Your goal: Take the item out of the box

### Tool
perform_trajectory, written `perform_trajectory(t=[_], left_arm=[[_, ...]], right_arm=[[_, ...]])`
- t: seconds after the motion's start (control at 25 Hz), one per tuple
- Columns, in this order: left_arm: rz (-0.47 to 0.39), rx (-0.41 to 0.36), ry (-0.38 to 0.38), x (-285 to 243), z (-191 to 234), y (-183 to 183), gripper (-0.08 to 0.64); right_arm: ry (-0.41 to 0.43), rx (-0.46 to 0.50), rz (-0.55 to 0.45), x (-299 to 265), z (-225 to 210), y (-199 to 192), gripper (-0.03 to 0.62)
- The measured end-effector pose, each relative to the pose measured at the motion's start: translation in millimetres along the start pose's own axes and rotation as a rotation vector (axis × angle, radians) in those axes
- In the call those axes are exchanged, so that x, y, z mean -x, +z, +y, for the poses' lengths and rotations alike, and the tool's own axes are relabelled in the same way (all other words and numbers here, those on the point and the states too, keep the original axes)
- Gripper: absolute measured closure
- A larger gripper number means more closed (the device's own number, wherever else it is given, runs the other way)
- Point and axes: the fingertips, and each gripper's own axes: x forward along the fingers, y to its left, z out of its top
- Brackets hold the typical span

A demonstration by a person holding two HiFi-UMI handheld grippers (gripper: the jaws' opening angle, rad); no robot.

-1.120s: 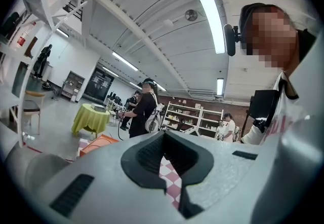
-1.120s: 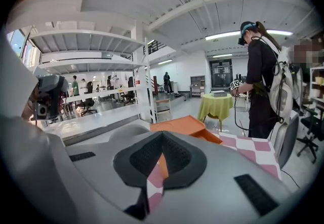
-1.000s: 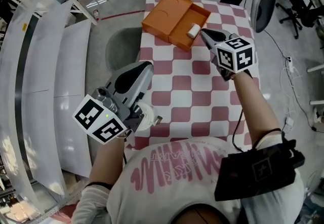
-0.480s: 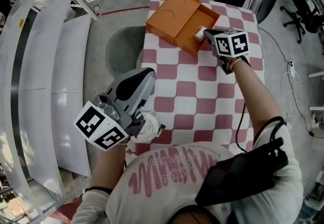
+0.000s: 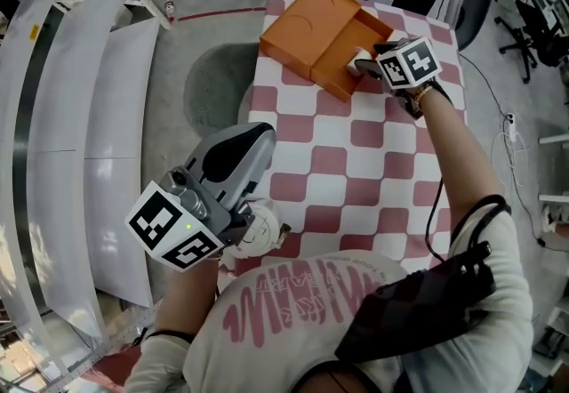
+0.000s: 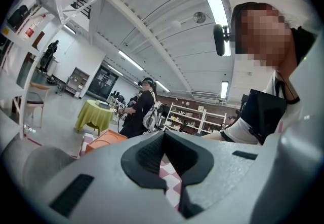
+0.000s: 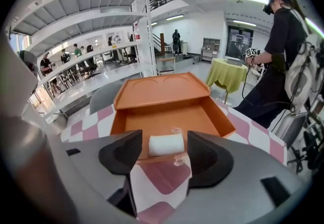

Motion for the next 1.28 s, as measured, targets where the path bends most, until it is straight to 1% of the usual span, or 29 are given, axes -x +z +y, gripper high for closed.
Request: perform_trajectory(t=[0.12,0.2,0.36,0.56,0.64,0.8,0.88,1.28], left_arm=[[-0.003,0.003,-0.003,0,1,1,0.552],[-0.006,0.004,-0.002,0,3,1,0.552],[-0.020,0.007,0.011,3,8,3,0.552],[-0.023,0.006,0.012,4,8,3,0.552],[-0.024,0.008,0.010,5,9,2,0.552],[-0.024,0.010,0.006,5,9,2,0.552],[-0.024,0.009,0.007,6,8,3,0.552],[-0.051,0.007,0.006,13,3,10,0.552]], right_arm=[[0.013,-0.008,0.041,-9,0,-2,0.327],[0.017,0.005,0.076,-15,1,-6,0.318],[-0.010,0.070,0.140,-22,0,-10,0.304],[-0.046,0.158,0.228,-30,-2,-17,0.304],[-0.059,0.171,0.246,-33,-3,-17,0.304],[-0.065,0.174,0.265,-35,-2,-18,0.305],[-0.066,0.177,0.264,-34,0,-18,0.333],[-0.116,0.192,0.220,-22,4,-17,0.341]])
